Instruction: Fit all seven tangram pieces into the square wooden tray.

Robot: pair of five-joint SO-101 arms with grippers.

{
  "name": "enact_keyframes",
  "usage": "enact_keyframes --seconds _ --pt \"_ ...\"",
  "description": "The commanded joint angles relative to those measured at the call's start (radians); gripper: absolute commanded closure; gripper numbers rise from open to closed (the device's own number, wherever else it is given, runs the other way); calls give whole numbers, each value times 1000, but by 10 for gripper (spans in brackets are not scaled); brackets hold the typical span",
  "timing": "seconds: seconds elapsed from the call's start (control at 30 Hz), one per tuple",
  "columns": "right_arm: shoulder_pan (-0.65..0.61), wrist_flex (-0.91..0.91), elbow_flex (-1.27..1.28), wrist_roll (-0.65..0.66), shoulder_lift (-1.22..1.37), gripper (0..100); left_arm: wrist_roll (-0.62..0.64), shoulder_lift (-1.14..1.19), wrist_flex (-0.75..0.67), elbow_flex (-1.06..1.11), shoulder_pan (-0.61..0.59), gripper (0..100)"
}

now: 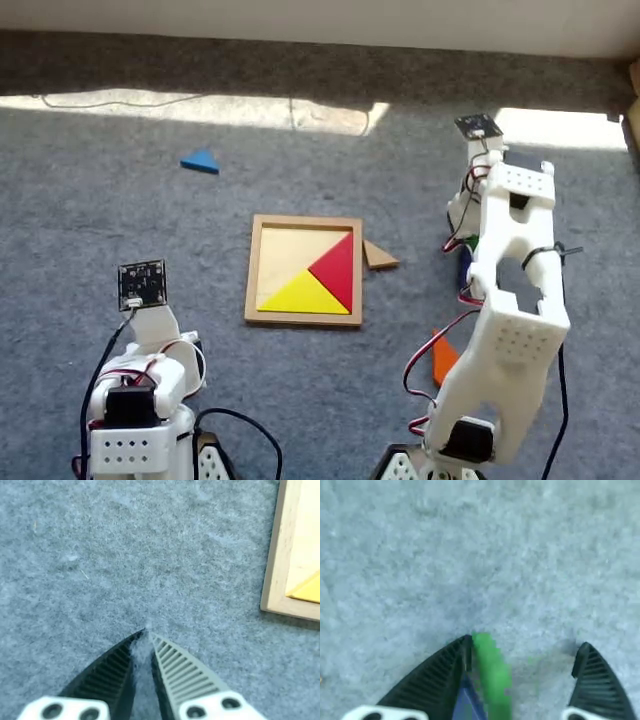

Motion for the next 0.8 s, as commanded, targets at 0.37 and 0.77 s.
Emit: enact_keyframes --seconds 0.37,0.77 --pt "5 352 -407 184 47 921 -8 -16 5 19 15 995" --pt "-65 576 -650 146 54 921 -8 -16 5 19 15 995"
